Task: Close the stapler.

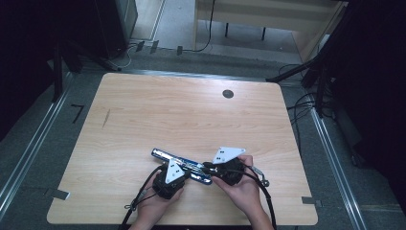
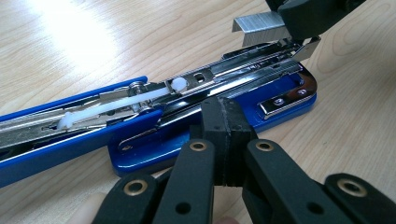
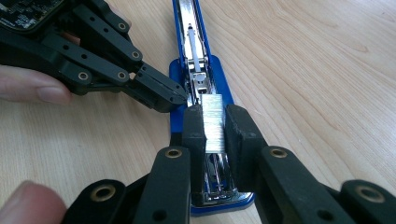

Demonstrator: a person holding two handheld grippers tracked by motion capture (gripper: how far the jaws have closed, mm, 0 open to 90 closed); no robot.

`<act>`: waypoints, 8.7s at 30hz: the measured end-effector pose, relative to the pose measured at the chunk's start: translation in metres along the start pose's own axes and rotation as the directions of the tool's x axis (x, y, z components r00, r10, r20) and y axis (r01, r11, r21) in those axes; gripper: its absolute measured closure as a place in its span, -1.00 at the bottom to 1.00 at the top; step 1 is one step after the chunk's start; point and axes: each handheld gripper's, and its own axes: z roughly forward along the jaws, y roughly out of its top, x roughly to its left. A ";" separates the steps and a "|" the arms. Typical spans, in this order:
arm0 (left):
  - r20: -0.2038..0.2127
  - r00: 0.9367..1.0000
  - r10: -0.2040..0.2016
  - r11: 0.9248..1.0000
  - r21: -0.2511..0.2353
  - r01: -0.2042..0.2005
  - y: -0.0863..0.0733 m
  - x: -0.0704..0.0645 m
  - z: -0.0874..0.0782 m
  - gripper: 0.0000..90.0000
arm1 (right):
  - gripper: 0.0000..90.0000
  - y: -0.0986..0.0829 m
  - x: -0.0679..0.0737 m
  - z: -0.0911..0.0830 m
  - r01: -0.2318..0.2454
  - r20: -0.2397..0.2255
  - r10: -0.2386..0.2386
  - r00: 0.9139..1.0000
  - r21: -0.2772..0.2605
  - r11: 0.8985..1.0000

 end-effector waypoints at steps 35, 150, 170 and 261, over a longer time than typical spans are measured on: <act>0.003 1.000 -0.006 1.000 -0.001 0.006 0.000 0.001 0.000 1.00 | 0.77 0.001 -0.004 0.008 0.024 -0.020 -0.023 1.000 0.078 0.997; 0.004 1.000 -0.005 1.000 0.001 0.005 0.000 0.001 0.000 1.00 | 0.77 0.012 -0.006 0.016 0.082 -0.066 -0.073 0.995 0.132 0.988; 0.005 1.000 -0.009 1.000 0.000 0.009 0.000 0.001 0.000 1.00 | 0.77 0.016 -0.006 0.011 0.078 -0.062 -0.070 0.996 0.131 0.988; 0.006 1.000 -0.012 1.000 -0.002 0.012 0.000 0.001 0.000 1.00 | 0.77 0.019 -0.003 0.015 0.087 -0.044 -0.082 0.996 0.135 0.987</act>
